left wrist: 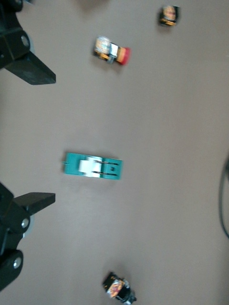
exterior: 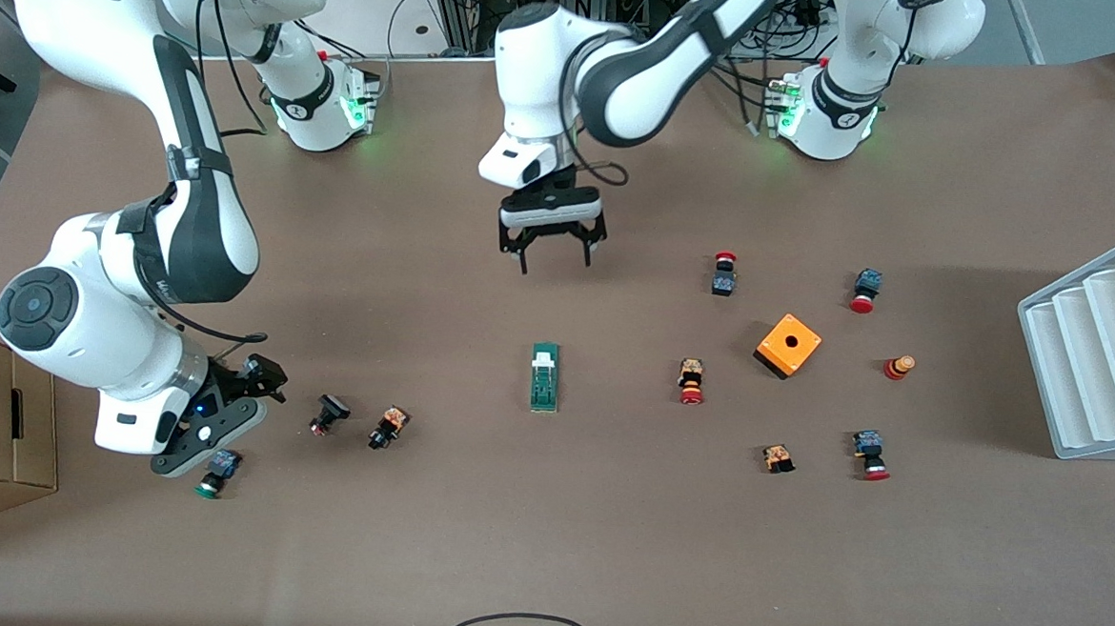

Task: Close load switch with both arms
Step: 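Move the left gripper over the green switch while the right gripper approaches, then lower the left gripper onto the switch while the right gripper reaches its end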

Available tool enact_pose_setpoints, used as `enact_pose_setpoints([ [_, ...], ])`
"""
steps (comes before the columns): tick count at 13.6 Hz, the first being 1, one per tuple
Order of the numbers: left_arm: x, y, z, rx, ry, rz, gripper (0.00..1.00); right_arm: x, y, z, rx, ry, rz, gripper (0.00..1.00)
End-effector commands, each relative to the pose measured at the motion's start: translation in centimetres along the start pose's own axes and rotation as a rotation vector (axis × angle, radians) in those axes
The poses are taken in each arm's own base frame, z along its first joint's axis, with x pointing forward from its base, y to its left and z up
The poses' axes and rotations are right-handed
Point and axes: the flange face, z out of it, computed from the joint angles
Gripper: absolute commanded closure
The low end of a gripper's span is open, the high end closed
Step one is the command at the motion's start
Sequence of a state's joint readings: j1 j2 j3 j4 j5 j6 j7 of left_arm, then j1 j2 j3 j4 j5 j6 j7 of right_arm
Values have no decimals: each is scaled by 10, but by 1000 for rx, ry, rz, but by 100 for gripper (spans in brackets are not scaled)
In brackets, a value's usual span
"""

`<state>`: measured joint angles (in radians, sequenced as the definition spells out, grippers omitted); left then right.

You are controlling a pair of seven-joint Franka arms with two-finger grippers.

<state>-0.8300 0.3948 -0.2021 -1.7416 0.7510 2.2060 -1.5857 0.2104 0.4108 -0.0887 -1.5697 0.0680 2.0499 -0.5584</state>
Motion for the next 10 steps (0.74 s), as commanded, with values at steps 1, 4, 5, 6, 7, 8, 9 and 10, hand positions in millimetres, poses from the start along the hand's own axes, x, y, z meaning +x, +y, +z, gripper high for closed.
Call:
enact_pose_setpoints([
  [1, -22, 14, 32, -25, 134, 19, 0, 4, 1, -7, -14, 22, -79, 0],
  [4, -56, 19, 80, -43, 262, 59, 0, 8, -6, -1, -4, 18, -92, 5],
  [5, -71, 21, 93, -57, 297, 55, 0, 18, -19, 2, -10, 30, -102, 5],
  [6, -96, 25, 107, -81, 336, 57, 0, 29, -29, 5, -29, 61, -123, 4],
  [7, -114, 25, 124, -101, 365, 37, 0, 36, -35, 11, -41, 80, -135, 0],
  [8, -121, 24, 134, -121, 398, 35, 0, 41, -38, 16, -53, 97, -150, 0],
  [9, -129, 21, 148, -119, 420, 53, 0, 45, -41, 20, -62, 113, -151, 0],
  [10, -143, 20, 160, -107, 450, 83, 0, 54, -57, 22, -64, 123, -175, 0],
])
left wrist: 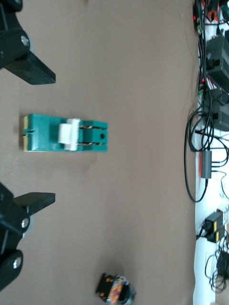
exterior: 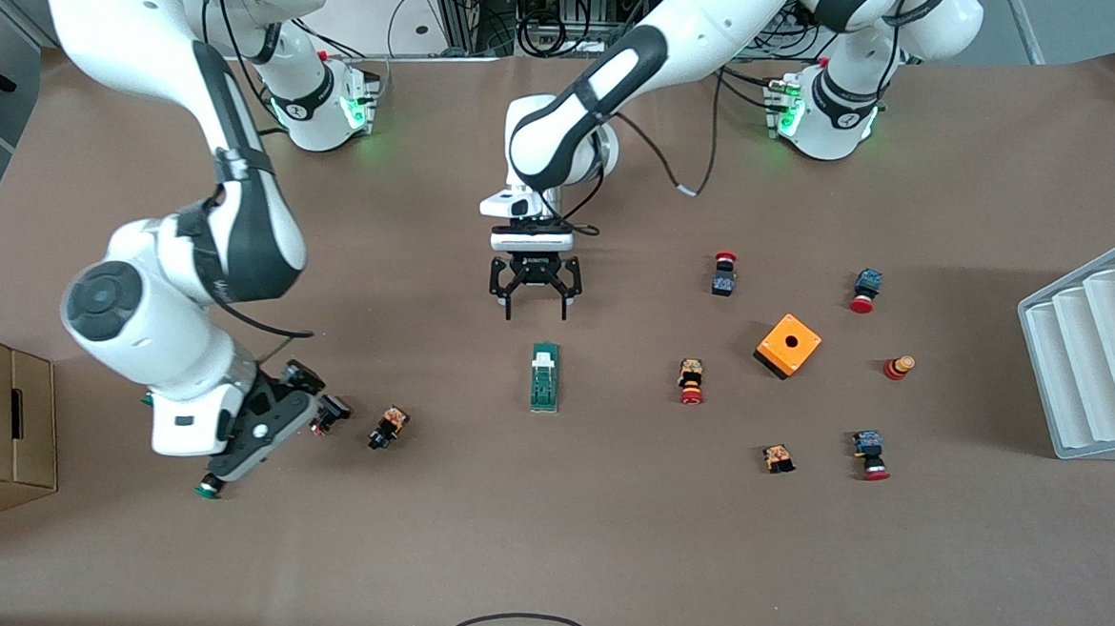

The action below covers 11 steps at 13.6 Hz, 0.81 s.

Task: Close load switch with both arms
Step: 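Lower the left gripper onto the switch while the right gripper reaches its end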

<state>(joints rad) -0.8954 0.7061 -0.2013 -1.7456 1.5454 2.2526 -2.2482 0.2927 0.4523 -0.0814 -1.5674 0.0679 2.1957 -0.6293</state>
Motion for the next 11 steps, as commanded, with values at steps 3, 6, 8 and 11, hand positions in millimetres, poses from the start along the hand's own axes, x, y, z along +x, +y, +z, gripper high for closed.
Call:
enact_pose_setpoints([
  [3, -54, 1, 31, 16, 165, 20, 0, 34, -43, 18, -9, 34, -68, 0],
  [6, -66, 7, 52, -32, 229, -27, 0, 34, -43, 36, -9, 29, -70, 0],
  [8, -75, 1, 61, -19, 247, -10, 0, 40, -56, 43, -5, 20, -108, 0],
  [11, -85, -5, 72, -3, 290, 13, 0, 60, -92, 48, -36, 33, -187, 0],
])
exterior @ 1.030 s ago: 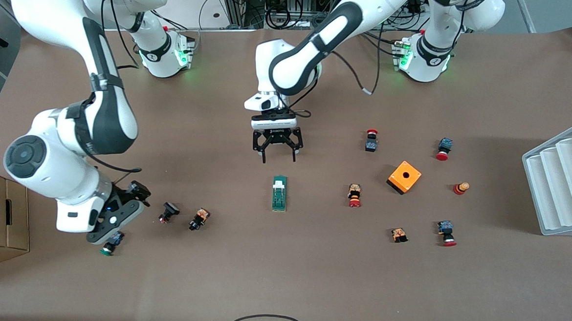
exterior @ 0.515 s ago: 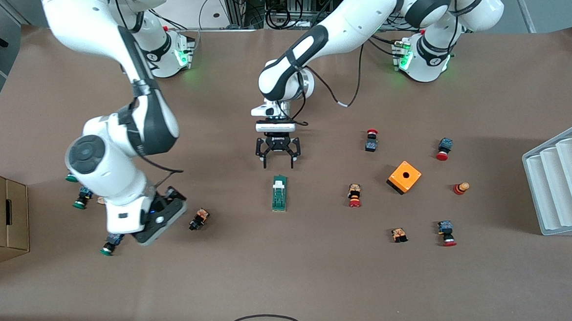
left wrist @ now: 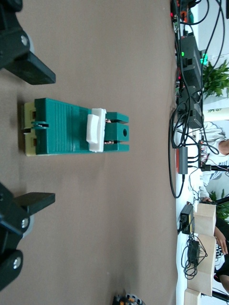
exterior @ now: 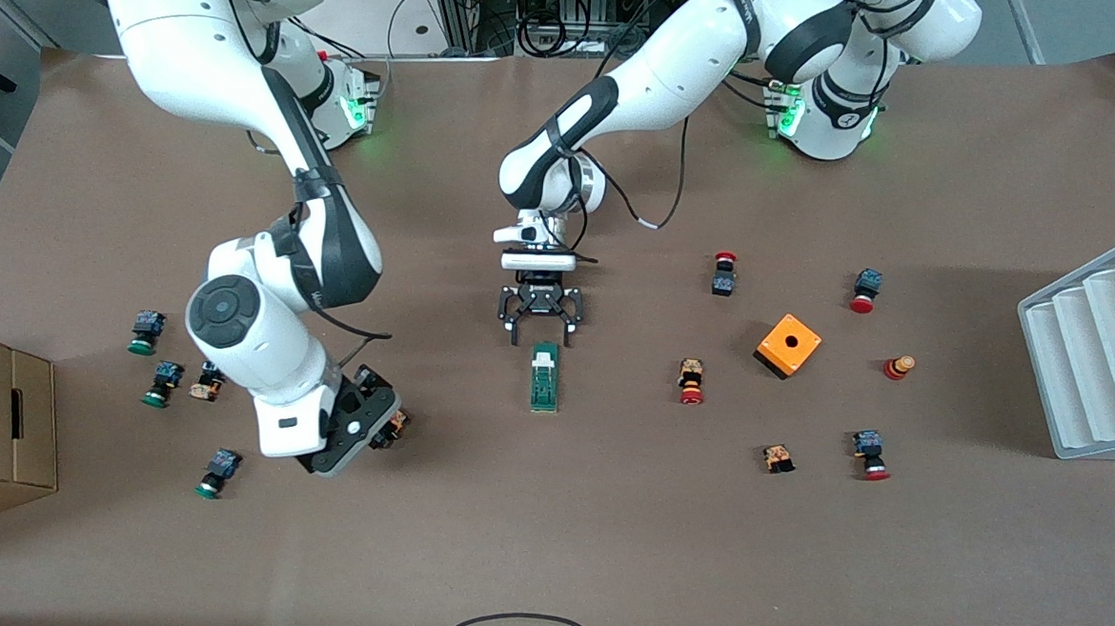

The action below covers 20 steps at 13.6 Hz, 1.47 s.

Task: Close load switch with both arms
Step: 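Lower the left gripper onto the switch while the right gripper reaches its end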

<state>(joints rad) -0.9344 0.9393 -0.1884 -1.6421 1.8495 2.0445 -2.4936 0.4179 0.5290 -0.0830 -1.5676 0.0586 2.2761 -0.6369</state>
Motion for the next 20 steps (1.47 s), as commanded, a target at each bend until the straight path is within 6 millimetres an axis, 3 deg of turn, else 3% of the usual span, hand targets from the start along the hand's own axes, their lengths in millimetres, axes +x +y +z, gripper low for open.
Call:
enact_pose_setpoints([
  [1, -9, 2, 6, 2, 59, -19, 0, 19, -19, 4, -63, 44, -64, 0],
  [8, -17, 0, 7, -24, 72, -33, 35, 35, -54, 26, -50, 39, -111, 0],
  [12, -23, -2, 10, -49, 86, -38, 35, 52, -96, 41, -26, 21, -169, 0],
  [20, -23, -8, 17, -40, 136, -5, 35, 71, -156, 67, 3, -5, -255, 0],
])
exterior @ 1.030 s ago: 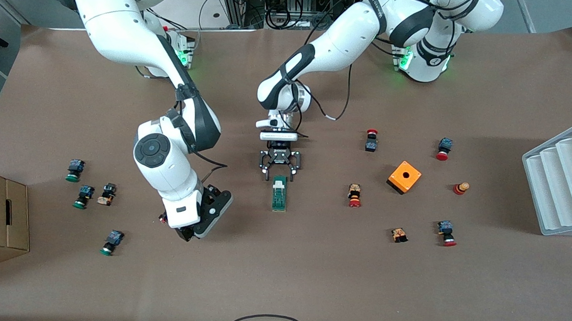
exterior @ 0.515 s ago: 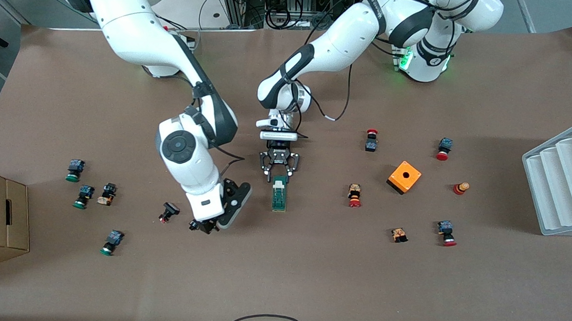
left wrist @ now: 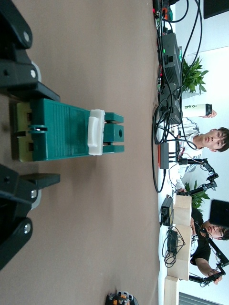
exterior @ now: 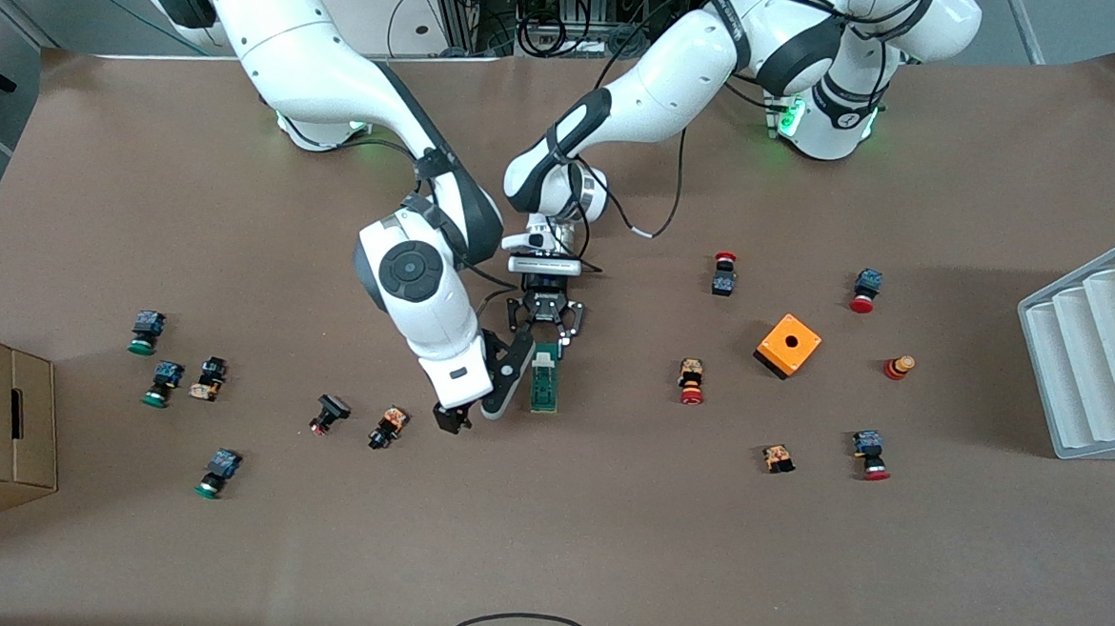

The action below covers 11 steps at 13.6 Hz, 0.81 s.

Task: Close load switch with both arms
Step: 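Lower the left gripper onto the switch while the right gripper reaches its end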

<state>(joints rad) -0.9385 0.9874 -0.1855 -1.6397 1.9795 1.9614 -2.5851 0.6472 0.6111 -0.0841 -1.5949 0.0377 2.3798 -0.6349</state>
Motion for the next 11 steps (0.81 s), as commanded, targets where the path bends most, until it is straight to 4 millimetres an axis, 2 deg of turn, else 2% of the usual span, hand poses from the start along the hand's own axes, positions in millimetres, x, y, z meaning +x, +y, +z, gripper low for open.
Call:
enact_pose_setpoints([
  [1, -4, -1, 5, 1, 30, -2, 35, 7, -14, 15, -6, -17, -25, 0],
  [3, 0, 0, 6, 3, 36, -8, 36, 9, -20, 22, 1, -24, -34, 0],
  [5, 0, 0, 7, 3, 36, -8, 41, 14, -28, 24, 3, -26, -49, 0],
  [11, 1, 1, 8, 4, 37, -20, 42, 27, -54, 45, 12, -36, -80, 0],
])
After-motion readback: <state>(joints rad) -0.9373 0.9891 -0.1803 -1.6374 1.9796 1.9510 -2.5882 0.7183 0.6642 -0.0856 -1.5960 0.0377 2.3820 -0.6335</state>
